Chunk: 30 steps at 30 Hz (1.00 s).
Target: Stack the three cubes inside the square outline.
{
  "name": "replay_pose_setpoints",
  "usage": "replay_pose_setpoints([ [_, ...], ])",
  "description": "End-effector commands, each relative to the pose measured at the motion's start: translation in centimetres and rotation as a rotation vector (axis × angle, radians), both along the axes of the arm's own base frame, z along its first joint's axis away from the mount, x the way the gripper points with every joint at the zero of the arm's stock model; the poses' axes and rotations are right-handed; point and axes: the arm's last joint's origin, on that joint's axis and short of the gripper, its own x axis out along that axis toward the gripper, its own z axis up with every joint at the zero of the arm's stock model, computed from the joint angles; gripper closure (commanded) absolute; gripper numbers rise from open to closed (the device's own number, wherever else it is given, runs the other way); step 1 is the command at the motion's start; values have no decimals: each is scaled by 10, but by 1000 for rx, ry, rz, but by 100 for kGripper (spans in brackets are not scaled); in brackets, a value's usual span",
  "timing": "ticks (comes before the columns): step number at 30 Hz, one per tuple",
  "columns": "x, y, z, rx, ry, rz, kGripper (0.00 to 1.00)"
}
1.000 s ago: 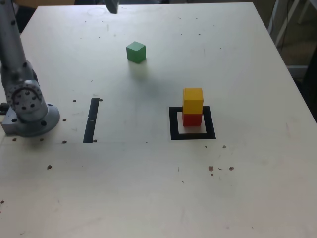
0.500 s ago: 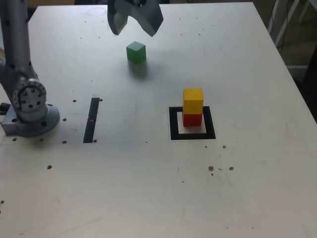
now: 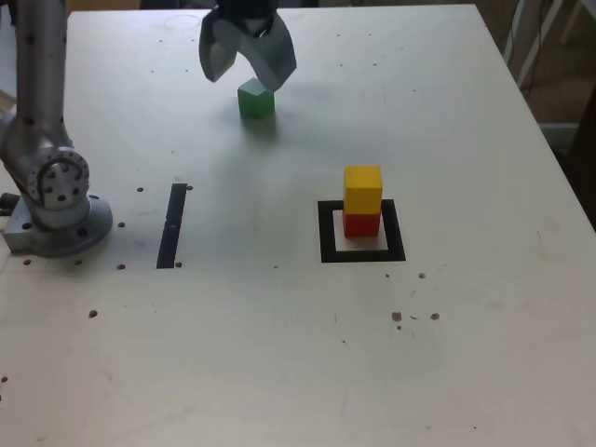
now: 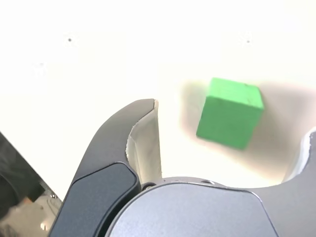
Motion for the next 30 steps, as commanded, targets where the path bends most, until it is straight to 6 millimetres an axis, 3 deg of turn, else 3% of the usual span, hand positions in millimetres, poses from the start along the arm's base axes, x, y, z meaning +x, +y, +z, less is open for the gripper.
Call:
replay_pose_setpoints([
  [1,1,0,-3,3,-7,-2,7],
  [16,-4,-4,-6,26,-62,-93,9],
  [30,-2,-2,-19,-20,-17,-129,18],
])
